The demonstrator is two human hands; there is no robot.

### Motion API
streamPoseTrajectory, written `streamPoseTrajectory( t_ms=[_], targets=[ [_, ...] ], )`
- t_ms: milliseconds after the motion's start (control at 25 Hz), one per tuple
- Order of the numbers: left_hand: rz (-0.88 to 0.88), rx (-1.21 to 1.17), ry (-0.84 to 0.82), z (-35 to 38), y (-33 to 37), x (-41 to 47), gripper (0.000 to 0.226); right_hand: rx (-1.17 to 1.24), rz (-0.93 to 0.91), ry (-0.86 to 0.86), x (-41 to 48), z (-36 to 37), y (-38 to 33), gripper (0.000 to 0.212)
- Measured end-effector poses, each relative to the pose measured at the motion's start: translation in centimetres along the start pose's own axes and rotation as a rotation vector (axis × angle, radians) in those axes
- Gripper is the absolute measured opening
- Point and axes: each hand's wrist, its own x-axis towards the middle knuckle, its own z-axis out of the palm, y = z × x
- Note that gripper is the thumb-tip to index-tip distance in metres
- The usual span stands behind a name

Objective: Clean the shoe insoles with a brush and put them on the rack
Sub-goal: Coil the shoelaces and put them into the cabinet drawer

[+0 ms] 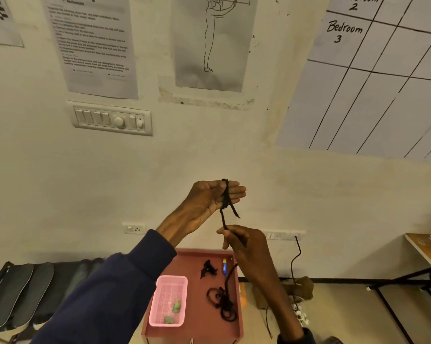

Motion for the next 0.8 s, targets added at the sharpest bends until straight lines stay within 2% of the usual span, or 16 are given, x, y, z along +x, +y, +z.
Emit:
streamPoseTrajectory(
  t_ms=[120,240,360,480,560,680,800],
  targets=[
    [-0.088,0.232,0.062,0.4,-0.2,-0.2,0.052,-0.315,-0.188,0.059,1.7,-2.5,-1.3,0.01],
    [-0.2,0.219,0.0,0.8,-0.6,-0.7,0.063,-0.537,-0.37,0.139,5.1,-4.8,-1.7,0.009],
    [-0.262,0.12,-0.155,0.9,-0.3,-1.7,0.059,-0.323,-0.318,0.175,7.4,-5.7,-0.9,0.008],
    [-0.198,-0.05,-0.271,0.7,0.2,-2.3,0.043,-0.058,-0.167,0.085,7.3,-5.1,0.8,0.022],
    [-0.114,-0.139,-0.231,0.5,0.2,-2.2,0.034,0.065,-0.059,0.013,5.4,-3.5,1.9,0.033],
    [-0.015,-0.194,-0.132,0.0,-0.2,-1.4,0.034,0.124,0.048,-0.021,1.7,-0.7,2.4,0.019],
    [0.056,-0.123,-0.028,-1.2,-1.0,-0.2,0.033,0.028,0.018,-0.06,-0.5,0.7,1.8,0.017]
  ],
)
